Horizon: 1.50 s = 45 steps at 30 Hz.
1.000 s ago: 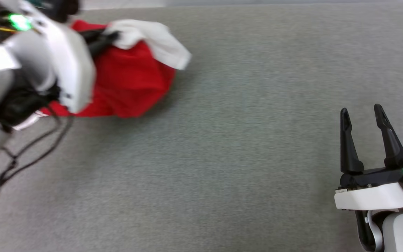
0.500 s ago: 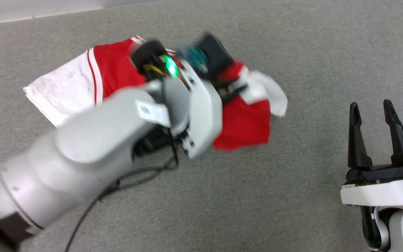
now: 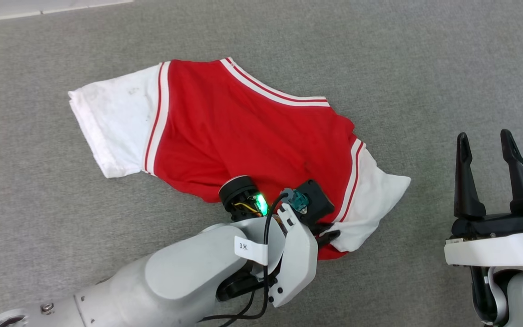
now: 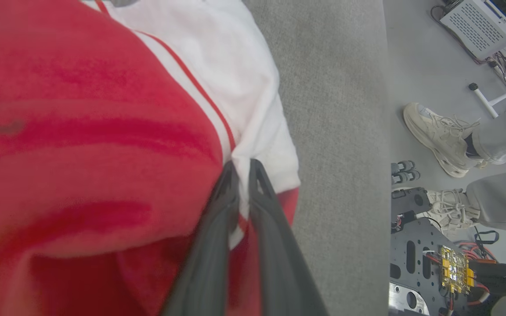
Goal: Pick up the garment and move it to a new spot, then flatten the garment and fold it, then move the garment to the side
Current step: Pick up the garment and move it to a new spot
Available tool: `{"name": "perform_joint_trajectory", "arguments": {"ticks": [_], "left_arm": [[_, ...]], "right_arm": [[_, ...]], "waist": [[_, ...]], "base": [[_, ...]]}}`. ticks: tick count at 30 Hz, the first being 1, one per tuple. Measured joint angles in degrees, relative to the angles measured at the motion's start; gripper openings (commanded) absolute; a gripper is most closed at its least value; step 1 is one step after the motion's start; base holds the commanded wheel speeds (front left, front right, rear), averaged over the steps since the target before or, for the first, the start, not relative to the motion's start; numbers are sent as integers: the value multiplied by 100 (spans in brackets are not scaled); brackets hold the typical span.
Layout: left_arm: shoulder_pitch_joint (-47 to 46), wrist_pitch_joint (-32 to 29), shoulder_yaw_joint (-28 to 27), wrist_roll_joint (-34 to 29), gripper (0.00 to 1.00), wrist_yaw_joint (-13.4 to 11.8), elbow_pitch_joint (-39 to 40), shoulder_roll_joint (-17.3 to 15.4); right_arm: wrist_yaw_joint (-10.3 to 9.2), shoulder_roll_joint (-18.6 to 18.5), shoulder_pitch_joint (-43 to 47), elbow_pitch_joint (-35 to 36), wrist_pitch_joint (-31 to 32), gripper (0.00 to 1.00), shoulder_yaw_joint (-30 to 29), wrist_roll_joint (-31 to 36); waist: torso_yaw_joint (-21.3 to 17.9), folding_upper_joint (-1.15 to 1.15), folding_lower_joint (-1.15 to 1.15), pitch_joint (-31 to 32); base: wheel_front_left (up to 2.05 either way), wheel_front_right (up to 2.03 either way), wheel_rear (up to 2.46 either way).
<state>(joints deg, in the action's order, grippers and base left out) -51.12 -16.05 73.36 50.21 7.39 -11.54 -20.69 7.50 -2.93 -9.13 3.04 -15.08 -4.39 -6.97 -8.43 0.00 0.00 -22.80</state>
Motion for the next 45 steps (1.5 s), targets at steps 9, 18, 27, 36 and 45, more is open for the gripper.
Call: {"name": "perform_joint_trajectory", "arguments": {"ticks": [9, 18, 27, 36, 45], "left_arm": [[-166, 2118, -283, -280, 100, -3, -443, 274], [249, 3094, -1506, -912, 100, -1126, -730, 247], [2003, 3111, -3739, -2366, 100, -2049, 201, -18], [3805, 3111, -5471, -3283, 100, -2164, 849, 216], [4929, 3111, -6352, -3806, 100, -1595, 918, 665]], "right_arm": [[0, -1, 252, -123, 0, 100, -64, 153], [0, 1, 508, -145, 0, 100, -140, 250], [0, 1, 730, -172, -1, 100, -226, 291], [0, 0, 989, -208, 0, 100, -254, 200], [0, 0, 1187, -257, 0, 100, -141, -10]], "waist": [[184, 0, 0, 481], [499, 0, 0, 1111], [816, 0, 0, 1594], [1015, 0, 0, 1993], [1078, 0, 0, 2181]], "base": [[0, 0, 0], [0, 0, 0], [0, 0, 0], [0, 0, 0], [0, 0, 0]]}}
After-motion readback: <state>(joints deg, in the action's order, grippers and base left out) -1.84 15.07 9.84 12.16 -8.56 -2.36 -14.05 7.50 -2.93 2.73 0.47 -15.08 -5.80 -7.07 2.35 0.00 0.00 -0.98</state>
